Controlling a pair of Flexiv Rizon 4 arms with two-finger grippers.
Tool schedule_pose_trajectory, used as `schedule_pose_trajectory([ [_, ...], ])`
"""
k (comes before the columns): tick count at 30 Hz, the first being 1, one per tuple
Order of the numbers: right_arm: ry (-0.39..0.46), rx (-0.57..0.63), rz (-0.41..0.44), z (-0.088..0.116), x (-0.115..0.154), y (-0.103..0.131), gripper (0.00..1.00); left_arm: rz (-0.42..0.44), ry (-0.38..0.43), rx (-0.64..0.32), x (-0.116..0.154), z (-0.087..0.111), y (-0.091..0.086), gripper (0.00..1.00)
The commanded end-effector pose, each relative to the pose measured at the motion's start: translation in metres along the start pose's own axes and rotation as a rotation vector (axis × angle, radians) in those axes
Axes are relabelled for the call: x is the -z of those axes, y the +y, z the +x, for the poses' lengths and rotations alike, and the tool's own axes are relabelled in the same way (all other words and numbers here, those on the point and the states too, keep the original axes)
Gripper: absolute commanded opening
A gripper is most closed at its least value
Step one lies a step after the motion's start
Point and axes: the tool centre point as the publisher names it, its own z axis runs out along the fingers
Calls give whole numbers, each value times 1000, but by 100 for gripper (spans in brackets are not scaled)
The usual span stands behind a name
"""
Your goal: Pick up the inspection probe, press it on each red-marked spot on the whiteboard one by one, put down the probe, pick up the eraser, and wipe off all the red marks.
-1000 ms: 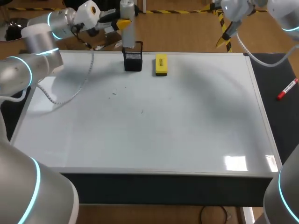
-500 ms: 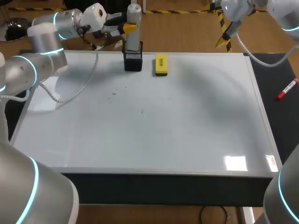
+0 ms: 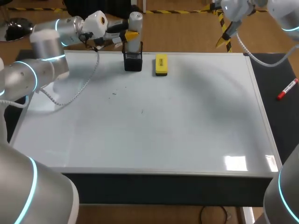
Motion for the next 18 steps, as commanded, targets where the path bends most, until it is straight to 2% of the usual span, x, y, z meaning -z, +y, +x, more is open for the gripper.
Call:
schedule_pose_trajectory([
  [1,5,1,3,-1,1,0,100,-6,-25,11,2,2,8,0],
  [12,5,1,3,-1,1,0,100,-46,-61,75,12,-5,42,0],
  [18,5,1,3,-1,1,0,100,-46,-66,87,15,-5,51,0],
])
